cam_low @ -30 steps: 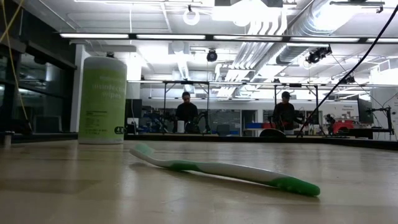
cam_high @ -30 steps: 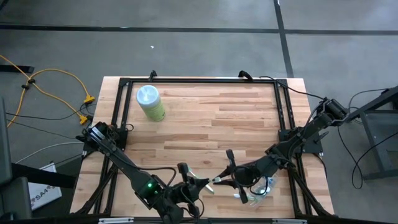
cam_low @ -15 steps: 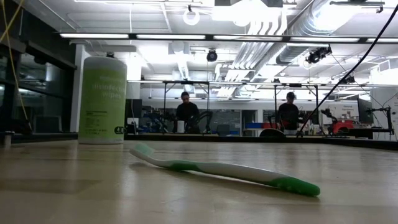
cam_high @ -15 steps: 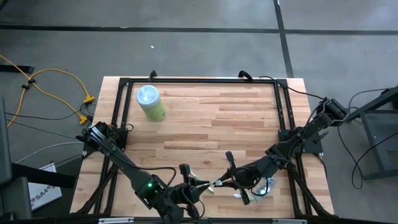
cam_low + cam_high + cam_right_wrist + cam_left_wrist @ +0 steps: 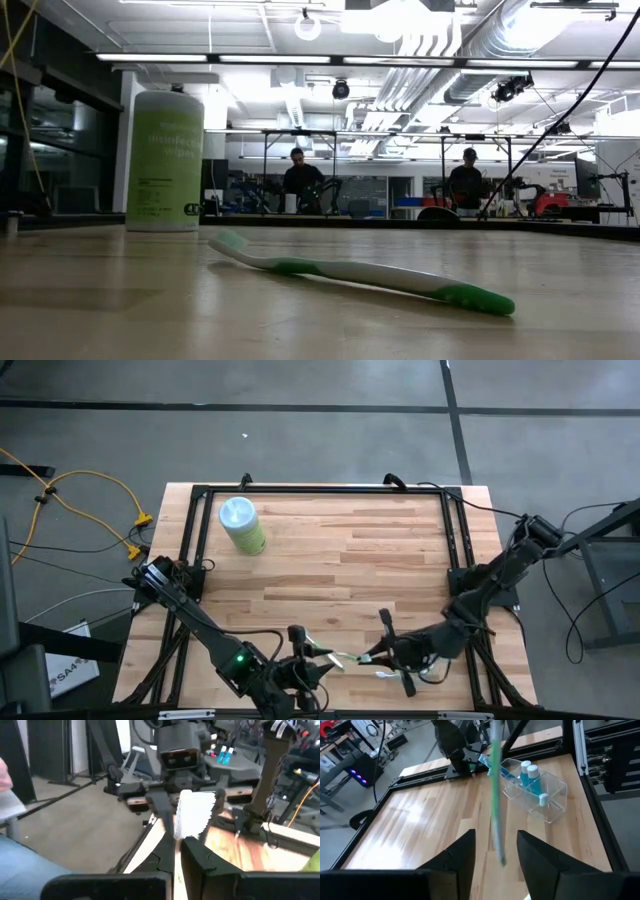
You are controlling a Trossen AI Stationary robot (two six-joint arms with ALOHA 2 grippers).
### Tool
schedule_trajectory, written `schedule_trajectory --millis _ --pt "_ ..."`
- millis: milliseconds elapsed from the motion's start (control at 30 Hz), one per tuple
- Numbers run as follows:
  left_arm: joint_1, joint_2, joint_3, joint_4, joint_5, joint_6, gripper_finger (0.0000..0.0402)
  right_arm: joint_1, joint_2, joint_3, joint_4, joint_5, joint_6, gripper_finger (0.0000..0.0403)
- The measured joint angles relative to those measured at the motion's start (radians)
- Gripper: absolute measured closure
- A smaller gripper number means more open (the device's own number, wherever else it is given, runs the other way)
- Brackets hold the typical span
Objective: Pick & Place toothbrushing station
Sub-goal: Put the left green toothbrush into the left section of the transparent organizer
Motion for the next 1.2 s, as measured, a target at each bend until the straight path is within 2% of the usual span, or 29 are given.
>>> schedule_trajectory --millis 100,467,833,1200 --pt "0.000 0.000 0.000 -0.003 0.000 0.000 0.0263 0.048 -0.015 0.000 -0.052 0.070 0.048 0.0398" --pt "0.002 0.000 0.000 -0.053 0.021 -0.048 0.0263 0.286 -0.081 0.000 -0.219 0.518 0.205 0.0398" --pt "0.020 0.000 0.000 -0.053 0.047 -0.055 0.0263 0.364 -0.085 0.000 -0.516 0.545 0.646 0.0398" --pt "0.049 0.000 0.000 -0.053 0.050 -0.082 0.0263 0.469 -0.085 0.000 -0.570 0.540 0.795 0.0399"
